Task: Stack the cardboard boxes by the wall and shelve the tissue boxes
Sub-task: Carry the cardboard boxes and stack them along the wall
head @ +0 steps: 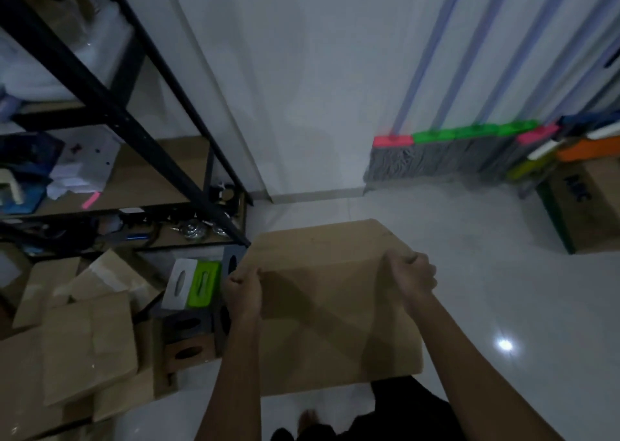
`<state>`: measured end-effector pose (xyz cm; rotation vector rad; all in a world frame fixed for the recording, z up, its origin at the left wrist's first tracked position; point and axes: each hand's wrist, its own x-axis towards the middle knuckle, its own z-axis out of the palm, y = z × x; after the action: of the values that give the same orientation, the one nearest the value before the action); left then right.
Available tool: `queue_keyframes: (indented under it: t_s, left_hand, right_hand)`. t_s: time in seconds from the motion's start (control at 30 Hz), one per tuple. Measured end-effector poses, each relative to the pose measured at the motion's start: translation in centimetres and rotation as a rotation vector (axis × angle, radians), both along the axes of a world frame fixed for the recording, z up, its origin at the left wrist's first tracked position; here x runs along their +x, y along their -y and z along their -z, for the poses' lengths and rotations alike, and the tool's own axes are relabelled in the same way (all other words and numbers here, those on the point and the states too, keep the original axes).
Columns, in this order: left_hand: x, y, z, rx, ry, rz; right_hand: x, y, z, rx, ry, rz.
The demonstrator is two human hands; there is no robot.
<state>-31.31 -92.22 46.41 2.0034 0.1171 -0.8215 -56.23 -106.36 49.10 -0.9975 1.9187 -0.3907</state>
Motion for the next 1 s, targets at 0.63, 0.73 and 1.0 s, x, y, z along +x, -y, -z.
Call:
queue_keyframes:
  t_s: [0.63,0.73,1.0]
  left_hand:
    - [15.1,14.4,19.3,0.165,-0.183,0.127]
    - [18.0,15.7,27.3,0.224,-0.164,0.134]
    - [20.0,16.1,40.2,0.28,0.033,0.202]
  right_hand:
    - [11.1,14.8,19.4,0.141,0.109,-0.108]
    - [12.9,15.6,24.6,0.111,0.131,-0.09]
    - [16.9,17.6,39.5,0.004,0.041,-0.324]
